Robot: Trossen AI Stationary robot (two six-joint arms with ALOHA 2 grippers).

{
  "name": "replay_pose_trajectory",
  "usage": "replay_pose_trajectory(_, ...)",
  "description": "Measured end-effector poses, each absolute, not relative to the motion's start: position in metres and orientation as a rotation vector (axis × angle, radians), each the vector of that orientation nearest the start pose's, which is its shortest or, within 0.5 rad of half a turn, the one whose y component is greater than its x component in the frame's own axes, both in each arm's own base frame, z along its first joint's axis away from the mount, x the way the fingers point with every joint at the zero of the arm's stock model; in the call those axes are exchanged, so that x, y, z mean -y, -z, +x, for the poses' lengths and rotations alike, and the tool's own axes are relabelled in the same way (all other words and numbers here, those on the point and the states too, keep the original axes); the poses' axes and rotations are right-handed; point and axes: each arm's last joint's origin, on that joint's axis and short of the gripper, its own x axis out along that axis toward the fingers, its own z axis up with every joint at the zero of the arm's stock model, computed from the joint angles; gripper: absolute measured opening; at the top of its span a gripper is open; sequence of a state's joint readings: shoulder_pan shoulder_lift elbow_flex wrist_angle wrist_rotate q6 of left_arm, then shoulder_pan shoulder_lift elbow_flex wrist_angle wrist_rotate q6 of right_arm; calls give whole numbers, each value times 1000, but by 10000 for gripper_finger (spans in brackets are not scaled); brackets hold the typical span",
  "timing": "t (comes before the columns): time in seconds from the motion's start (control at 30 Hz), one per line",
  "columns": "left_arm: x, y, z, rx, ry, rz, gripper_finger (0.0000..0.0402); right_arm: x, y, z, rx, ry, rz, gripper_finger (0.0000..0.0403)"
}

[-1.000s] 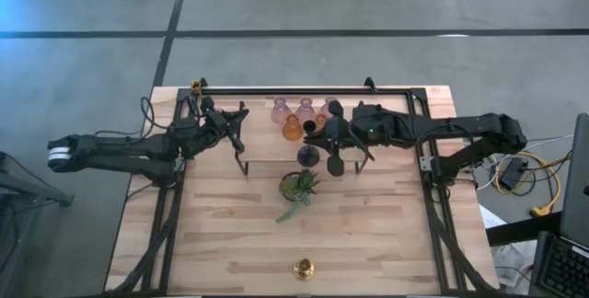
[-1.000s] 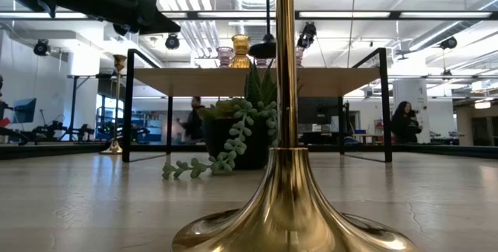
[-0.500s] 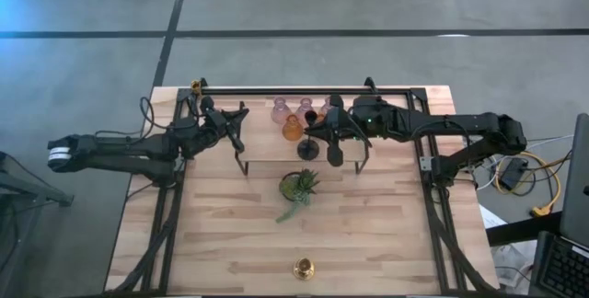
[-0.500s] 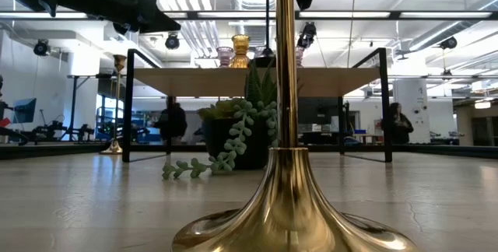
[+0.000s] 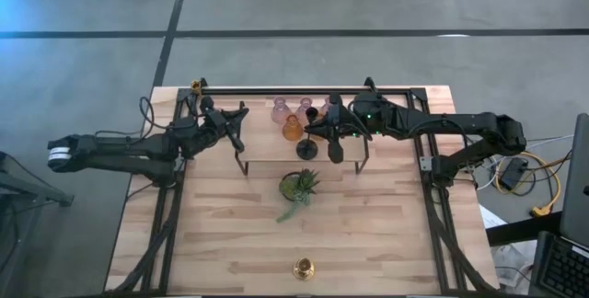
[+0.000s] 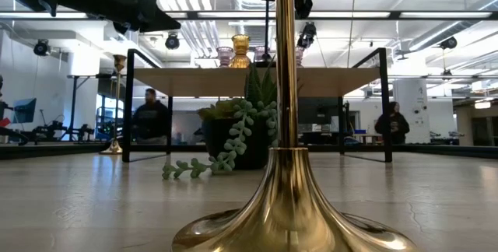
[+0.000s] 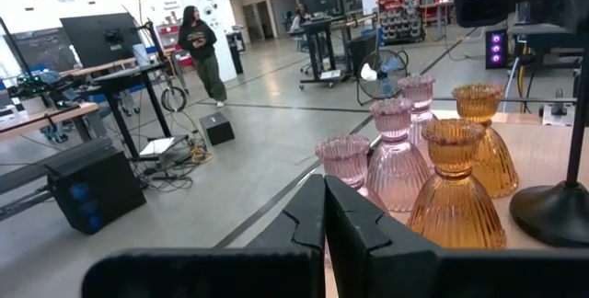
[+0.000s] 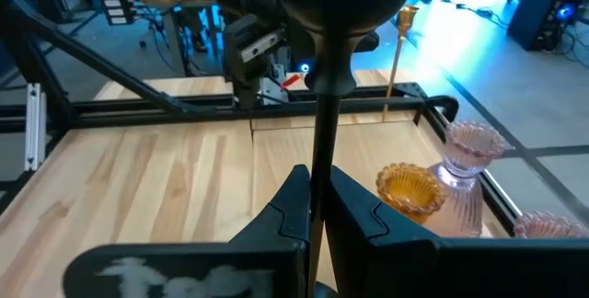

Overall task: Pick & Place candle stick holders
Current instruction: Put the black candle holder on the shelf

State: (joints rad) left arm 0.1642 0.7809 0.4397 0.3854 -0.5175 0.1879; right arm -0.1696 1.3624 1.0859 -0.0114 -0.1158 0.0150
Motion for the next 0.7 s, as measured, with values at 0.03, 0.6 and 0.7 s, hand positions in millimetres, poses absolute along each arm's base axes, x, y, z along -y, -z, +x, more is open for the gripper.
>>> replay_pose_trajectory(0.03,-43,-268,172,-21,-684,174,7,50,-325,306,-285,57,56,8)
replay_pose_trajectory(0.6,-43,-268,172,-16,-684,177,7,53,-325,306,-284,52,45,8)
replay_pose_trajectory(0.7,-43,-268,172,-17,-684,178,7,53,-325,306,-285,49,47,8)
